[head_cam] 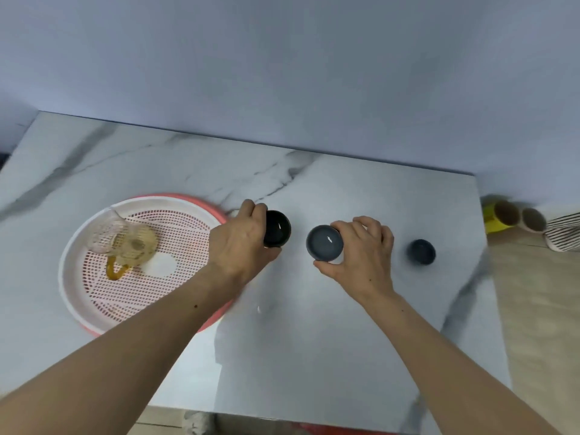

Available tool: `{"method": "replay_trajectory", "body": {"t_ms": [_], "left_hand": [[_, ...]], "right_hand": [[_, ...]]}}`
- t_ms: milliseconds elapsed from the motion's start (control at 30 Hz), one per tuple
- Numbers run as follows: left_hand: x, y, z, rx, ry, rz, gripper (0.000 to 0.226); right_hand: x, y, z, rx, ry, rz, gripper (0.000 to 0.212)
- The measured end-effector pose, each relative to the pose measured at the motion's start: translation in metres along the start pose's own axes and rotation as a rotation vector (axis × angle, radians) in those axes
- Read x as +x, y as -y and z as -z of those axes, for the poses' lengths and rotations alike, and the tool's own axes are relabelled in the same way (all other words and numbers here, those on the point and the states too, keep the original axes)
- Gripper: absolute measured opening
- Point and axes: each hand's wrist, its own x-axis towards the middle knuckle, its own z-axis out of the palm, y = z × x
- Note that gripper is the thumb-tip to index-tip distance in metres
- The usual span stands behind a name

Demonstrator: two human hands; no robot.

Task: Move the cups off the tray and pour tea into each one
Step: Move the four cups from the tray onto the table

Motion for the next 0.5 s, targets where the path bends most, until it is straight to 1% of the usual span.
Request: {"method": "replay_trajectory", "body": {"t_ms": [167, 267, 500], "left_hand": [[0.007, -0.063, -0.017, -0.029, 0.009, 0.022, 0.061], [0.008, -0.097, -0.03, -0.06, 0.026, -0.002, 0.059], [0.002, -0.142, -0.066, -0.044, 0.099, -0.086, 0.056]], "right_hand": [[-0.006, -0.066, 0.019, -0.011, 0.012, 0.004, 0.062], [-0.015, -0.103, 0.024, -0.033, 0.001, -0.023, 0.062], [-0.048, -0.162, 0.013, -0.097, 0.012, -0.141, 0.064]]}}
